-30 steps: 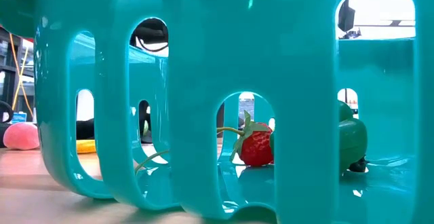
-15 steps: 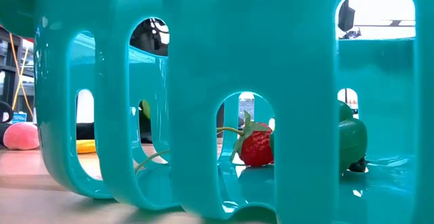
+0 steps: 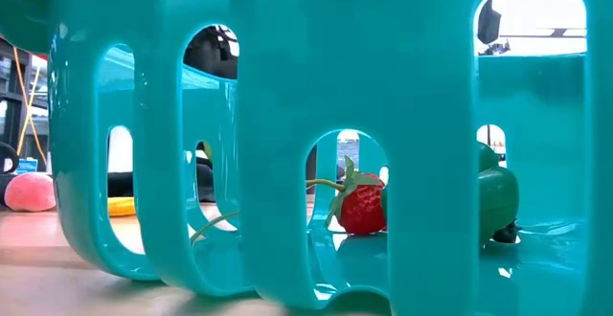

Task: Pick and placing Produce into tupperware
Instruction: Put the green cabbage into the blue bin

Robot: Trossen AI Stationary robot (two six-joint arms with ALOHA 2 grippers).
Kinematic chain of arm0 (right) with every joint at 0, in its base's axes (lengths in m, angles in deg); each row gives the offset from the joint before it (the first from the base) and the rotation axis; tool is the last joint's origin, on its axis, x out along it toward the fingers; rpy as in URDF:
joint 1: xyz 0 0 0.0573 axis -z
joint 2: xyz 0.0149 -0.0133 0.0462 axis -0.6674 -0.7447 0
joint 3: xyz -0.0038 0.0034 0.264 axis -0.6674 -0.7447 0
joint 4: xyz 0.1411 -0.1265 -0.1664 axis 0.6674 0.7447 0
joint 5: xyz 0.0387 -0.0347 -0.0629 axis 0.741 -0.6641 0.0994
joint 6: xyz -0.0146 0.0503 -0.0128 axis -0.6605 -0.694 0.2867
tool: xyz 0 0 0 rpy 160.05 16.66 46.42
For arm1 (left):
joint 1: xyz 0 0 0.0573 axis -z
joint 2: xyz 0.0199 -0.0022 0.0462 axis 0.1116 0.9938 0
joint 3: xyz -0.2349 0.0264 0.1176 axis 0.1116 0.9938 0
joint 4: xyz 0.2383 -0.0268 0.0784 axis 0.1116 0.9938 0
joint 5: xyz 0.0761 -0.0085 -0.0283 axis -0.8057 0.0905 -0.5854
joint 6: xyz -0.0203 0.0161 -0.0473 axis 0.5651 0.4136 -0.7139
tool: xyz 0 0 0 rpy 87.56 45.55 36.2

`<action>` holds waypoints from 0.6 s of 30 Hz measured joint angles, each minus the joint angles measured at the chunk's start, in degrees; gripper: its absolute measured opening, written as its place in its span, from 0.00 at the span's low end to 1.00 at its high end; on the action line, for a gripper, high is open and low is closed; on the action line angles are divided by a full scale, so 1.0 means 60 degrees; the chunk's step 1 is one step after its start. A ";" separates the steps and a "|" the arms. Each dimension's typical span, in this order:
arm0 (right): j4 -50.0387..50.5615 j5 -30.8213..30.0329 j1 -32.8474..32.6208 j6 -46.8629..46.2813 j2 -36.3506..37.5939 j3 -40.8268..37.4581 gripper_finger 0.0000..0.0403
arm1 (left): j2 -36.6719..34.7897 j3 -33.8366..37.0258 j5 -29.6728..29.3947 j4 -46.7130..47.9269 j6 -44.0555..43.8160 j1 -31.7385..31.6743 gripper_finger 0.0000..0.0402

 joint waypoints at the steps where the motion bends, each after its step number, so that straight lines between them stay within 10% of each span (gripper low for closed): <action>1: 0.0000 -0.0001 0.0000 0.0019 0.0003 0.0000 0.48 | 0.0000 0.0000 0.0076 0.0000 0.0061 0.0000 0.52; 18: 0.0000 -0.0064 0.0000 0.0140 0.0003 0.0000 0.48 | -0.0002 0.0000 0.1109 -0.0070 0.0144 0.0000 0.51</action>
